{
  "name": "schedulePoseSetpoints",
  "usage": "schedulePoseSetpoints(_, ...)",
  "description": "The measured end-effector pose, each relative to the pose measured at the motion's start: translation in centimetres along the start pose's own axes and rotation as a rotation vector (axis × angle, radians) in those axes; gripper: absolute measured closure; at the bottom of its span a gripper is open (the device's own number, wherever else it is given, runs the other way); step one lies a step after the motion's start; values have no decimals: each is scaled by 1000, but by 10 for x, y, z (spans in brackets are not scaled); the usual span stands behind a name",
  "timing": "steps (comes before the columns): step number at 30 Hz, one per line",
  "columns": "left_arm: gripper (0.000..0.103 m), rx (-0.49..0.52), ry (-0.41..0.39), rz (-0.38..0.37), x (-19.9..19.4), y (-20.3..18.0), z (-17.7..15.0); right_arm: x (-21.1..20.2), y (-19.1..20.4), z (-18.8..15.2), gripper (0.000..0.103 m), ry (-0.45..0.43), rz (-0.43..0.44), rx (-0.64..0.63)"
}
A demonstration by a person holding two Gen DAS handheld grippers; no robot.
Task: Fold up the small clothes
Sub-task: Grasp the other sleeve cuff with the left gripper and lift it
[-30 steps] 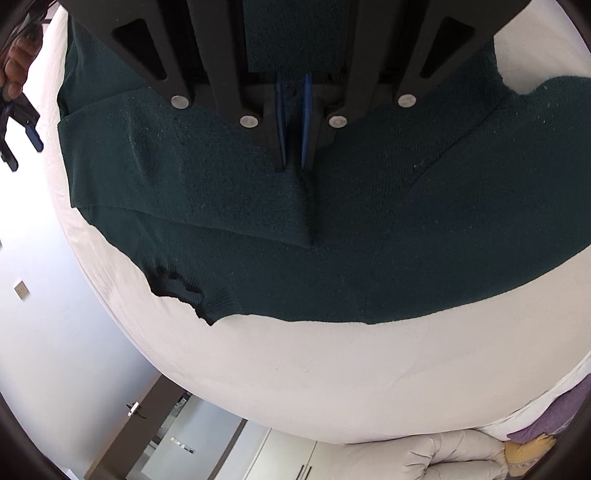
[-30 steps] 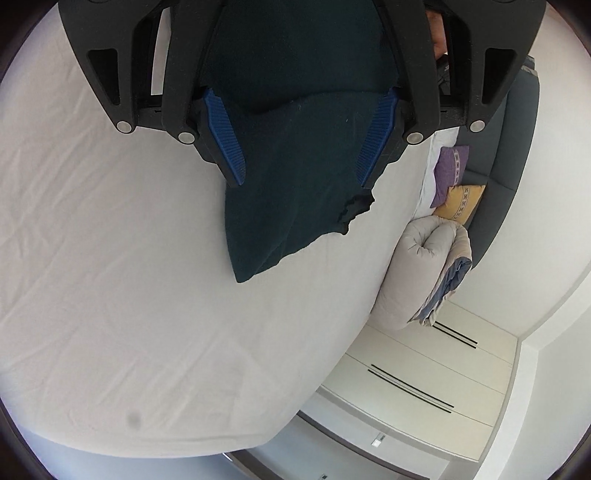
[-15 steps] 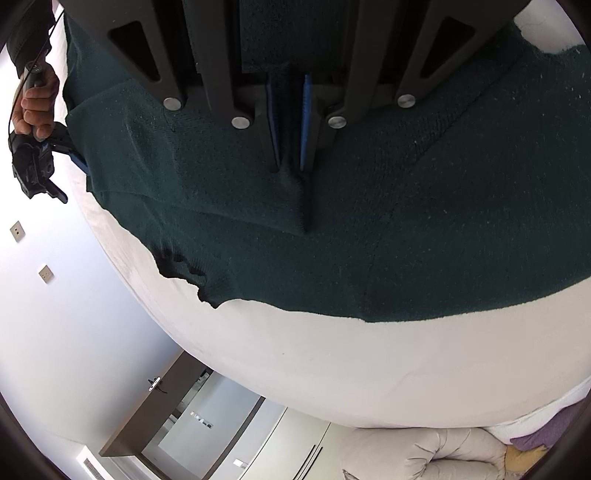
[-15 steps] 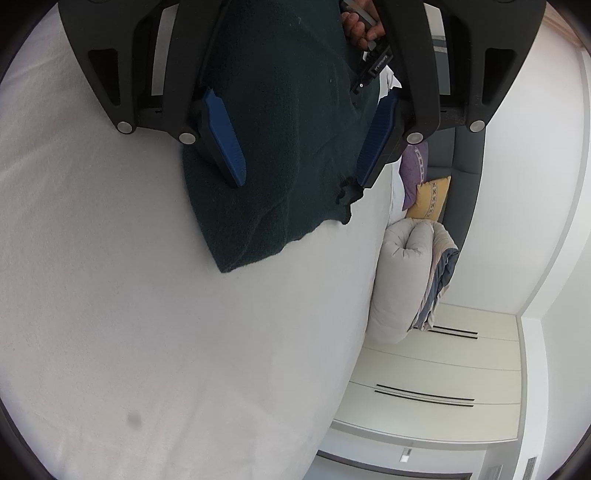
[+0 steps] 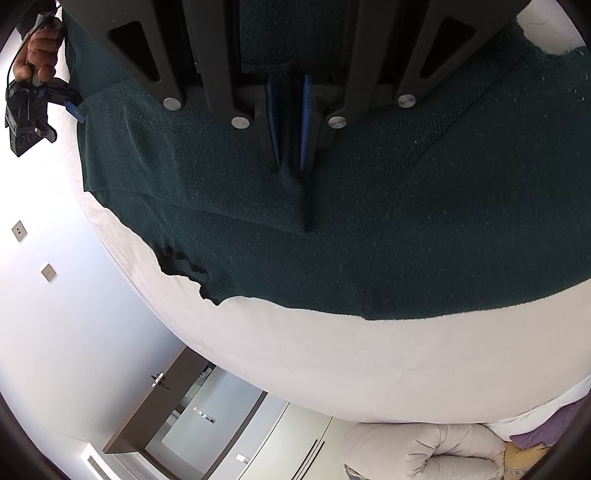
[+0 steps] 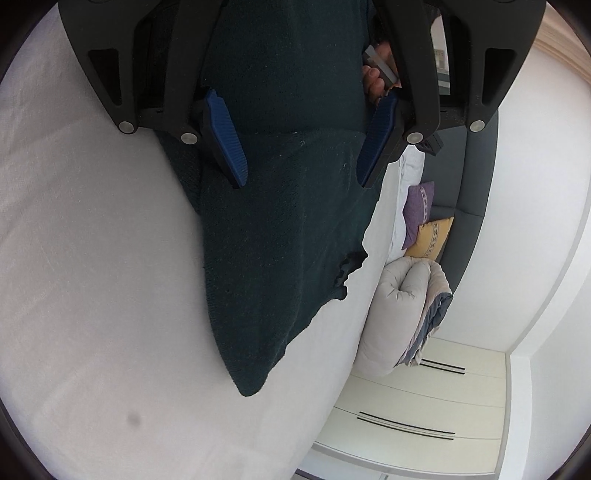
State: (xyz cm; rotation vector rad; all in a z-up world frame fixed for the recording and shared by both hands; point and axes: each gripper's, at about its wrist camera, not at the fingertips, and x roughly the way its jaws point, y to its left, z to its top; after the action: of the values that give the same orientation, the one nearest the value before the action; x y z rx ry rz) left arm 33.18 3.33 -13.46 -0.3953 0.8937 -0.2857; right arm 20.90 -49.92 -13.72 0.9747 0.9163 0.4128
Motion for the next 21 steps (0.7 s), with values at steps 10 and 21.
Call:
schedulePoseSetpoints(10, 0, -237, -243, -36, -162, 74, -28, -69, 79, -87, 40, -94, 64, -46)
schedulePoseSetpoints(21, 17, -970, -505, -4, -294, 289, -106, -62, 86, -211, 40, 7, 91, 73)
